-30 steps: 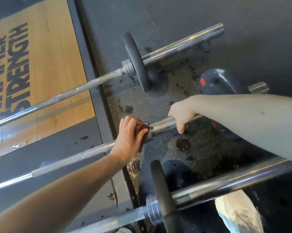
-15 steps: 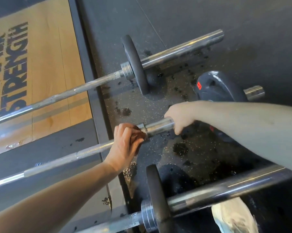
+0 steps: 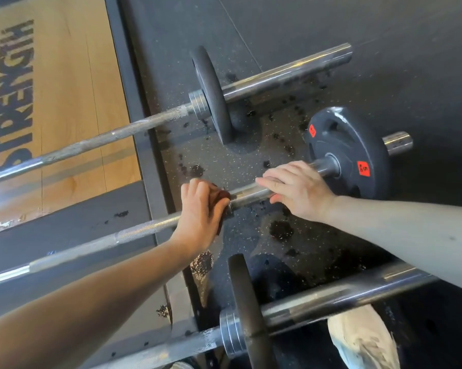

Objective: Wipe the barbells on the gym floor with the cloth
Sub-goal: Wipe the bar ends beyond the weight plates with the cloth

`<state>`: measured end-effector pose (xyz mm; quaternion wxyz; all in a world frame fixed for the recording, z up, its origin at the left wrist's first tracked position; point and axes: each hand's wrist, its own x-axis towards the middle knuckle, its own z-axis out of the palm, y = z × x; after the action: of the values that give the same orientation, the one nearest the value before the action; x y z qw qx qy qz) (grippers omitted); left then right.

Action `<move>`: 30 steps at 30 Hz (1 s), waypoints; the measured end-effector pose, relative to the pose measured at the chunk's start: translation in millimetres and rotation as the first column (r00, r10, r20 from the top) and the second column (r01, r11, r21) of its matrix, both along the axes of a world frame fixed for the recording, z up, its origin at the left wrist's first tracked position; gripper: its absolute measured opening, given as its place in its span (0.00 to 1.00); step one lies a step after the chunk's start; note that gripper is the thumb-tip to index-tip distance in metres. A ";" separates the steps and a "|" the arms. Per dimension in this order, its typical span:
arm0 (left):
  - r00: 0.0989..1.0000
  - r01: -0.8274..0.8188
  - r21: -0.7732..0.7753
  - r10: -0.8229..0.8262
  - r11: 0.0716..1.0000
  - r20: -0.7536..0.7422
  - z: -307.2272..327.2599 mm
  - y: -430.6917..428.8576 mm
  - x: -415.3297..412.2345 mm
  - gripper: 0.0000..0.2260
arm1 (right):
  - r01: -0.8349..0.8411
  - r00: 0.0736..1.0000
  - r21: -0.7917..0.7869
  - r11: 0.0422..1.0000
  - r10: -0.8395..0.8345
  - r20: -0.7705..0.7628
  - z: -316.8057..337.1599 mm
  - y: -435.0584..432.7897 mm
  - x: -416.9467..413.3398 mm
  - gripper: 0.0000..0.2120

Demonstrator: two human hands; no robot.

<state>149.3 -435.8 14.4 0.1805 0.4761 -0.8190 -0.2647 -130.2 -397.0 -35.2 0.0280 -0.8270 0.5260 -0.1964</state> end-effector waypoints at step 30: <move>0.996 0.091 -0.009 -0.091 0.996 0.025 6.6 -21.9 3.8 0.07 | 0.115 0.975 0.900 0.421 0.124 -0.183 61.4 -75.6 5.6 0.16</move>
<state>153.0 -457.7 21.0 0.1608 0.4406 -0.8432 -0.2626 -124.7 -472.6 26.3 0.4105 -0.6992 0.5459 0.2110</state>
